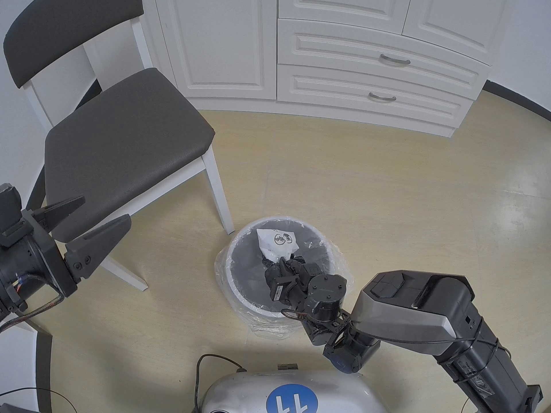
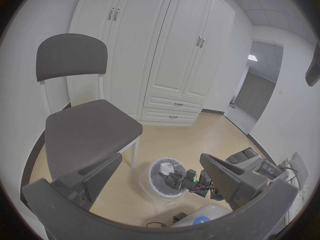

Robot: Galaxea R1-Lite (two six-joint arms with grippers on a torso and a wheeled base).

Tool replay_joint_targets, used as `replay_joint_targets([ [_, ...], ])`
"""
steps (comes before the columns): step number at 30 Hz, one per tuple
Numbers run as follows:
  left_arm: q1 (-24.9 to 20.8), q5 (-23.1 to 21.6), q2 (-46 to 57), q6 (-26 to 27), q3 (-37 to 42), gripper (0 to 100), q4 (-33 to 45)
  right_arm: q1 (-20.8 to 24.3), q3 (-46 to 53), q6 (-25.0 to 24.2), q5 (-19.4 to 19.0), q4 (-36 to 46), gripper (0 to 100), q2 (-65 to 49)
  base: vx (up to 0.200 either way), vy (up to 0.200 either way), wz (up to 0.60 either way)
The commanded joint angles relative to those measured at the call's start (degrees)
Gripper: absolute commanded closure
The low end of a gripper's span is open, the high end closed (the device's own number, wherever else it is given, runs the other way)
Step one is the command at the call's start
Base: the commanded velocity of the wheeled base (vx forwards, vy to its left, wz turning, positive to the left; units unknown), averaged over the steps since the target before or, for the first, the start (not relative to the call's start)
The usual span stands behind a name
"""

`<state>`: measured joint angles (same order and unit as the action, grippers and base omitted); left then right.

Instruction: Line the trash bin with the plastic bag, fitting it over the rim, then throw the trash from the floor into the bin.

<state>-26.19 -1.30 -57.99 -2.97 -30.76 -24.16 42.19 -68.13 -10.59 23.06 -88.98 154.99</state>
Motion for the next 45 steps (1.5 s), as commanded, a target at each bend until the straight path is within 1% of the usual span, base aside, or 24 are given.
replay_joint_targets([
  [1, -0.01, -0.01, -0.02, -0.01, -0.09, 0, -0.01, 0.0, -1.56, -0.22, 0.05, -1.02, 100, 1.54, 0.0, 0.0, 0.0],
  [11, -0.01, -0.01, 0.07, -0.01, -0.09, 0, -0.01, 0.0, -2.62, -0.22, 0.14, -1.02, 100, 2.6, 0.0, 0.0, 0.0],
  [12, -0.01, -0.01, 0.07, -0.01, -0.09, 0, -0.01, 0.0, -2.79, -0.22, 0.14, -1.02, 0, 2.86, 0.0, 0.0, 0.0],
  [16, -0.01, -0.01, 0.07, 0.07, 0.0, 0, -0.01, 0.0, -4.55, -0.13, 0.4, -1.02, 0, 4.0, 0.0, 0.0, 0.0],
  [20, 0.08, -0.01, 0.07, 0.07, 0.0, 0, -0.1, 0.0, -4.9, -0.04, 1.54, -1.02, 0, 4.18, 0.0, 0.0, 0.0],
  [34, -0.01, -0.01, 0.16, 0.07, 0.0, 0, -0.01, 0.0, -4.9, -0.04, 1.72, -1.02, 0, 2.77, 0.0, 0.0, 0.0],
  [38, -0.01, -0.01, 0.07, 0.16, 0.17, 0, -0.01, 0.0, -3.15, 0.13, 1.72, -1.02, 0, 1.01, 0.0, 0.0, 0.0],
  [45, -0.01, -0.01, 0.07, 0.16, 0.26, 0, -0.01, -0.09, 4.32, 2.07, 0.93, -1.02, 0, -4.35, 0.0, 0.0, 0.0],
])
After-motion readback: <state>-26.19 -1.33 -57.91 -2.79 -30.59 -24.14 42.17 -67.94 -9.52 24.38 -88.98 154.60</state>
